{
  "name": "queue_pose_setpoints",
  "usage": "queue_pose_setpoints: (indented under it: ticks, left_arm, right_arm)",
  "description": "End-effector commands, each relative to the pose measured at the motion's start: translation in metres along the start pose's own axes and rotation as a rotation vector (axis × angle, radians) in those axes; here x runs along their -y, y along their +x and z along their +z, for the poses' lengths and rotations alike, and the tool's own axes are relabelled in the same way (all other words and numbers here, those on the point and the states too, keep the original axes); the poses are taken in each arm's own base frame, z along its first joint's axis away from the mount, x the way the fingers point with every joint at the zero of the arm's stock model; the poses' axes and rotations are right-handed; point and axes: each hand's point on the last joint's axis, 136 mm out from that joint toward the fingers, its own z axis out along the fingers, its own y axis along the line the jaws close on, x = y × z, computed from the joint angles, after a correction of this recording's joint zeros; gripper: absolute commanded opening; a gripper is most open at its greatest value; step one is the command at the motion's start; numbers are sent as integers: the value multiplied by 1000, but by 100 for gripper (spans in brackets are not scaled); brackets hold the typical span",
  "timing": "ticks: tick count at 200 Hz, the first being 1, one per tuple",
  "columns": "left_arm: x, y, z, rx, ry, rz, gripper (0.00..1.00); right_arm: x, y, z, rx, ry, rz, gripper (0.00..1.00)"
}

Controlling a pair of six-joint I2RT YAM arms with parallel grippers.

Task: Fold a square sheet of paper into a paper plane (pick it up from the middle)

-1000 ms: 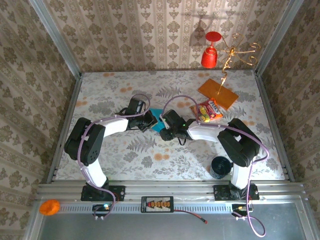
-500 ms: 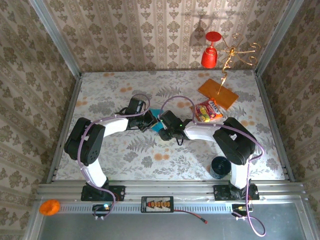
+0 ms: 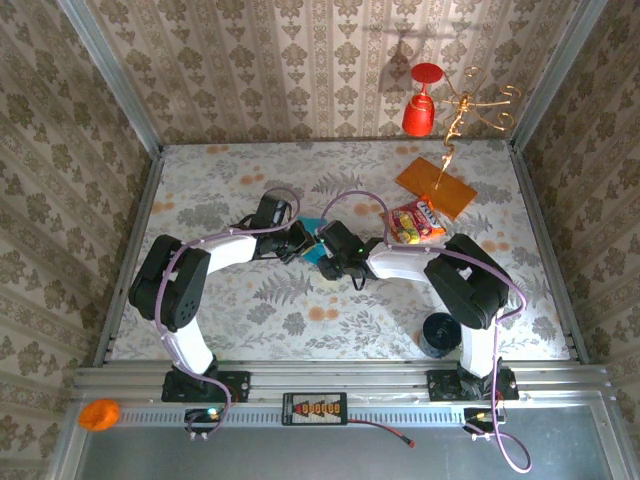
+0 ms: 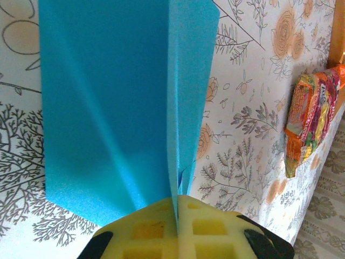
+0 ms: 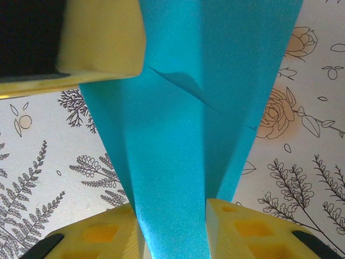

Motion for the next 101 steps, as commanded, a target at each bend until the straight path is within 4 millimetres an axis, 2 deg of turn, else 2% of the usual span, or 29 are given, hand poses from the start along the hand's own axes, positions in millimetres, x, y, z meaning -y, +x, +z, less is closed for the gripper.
queue_pose_setpoints:
  ticks: [1, 101]
  left_arm:
    - [4, 4, 2, -30, 5, -18, 3]
    - [5, 6, -1, -44, 4, -30, 4]
  right_arm:
    - [-2, -9, 6, 23, 10, 8, 33]
    - [4, -8, 4, 35, 40, -9, 30]
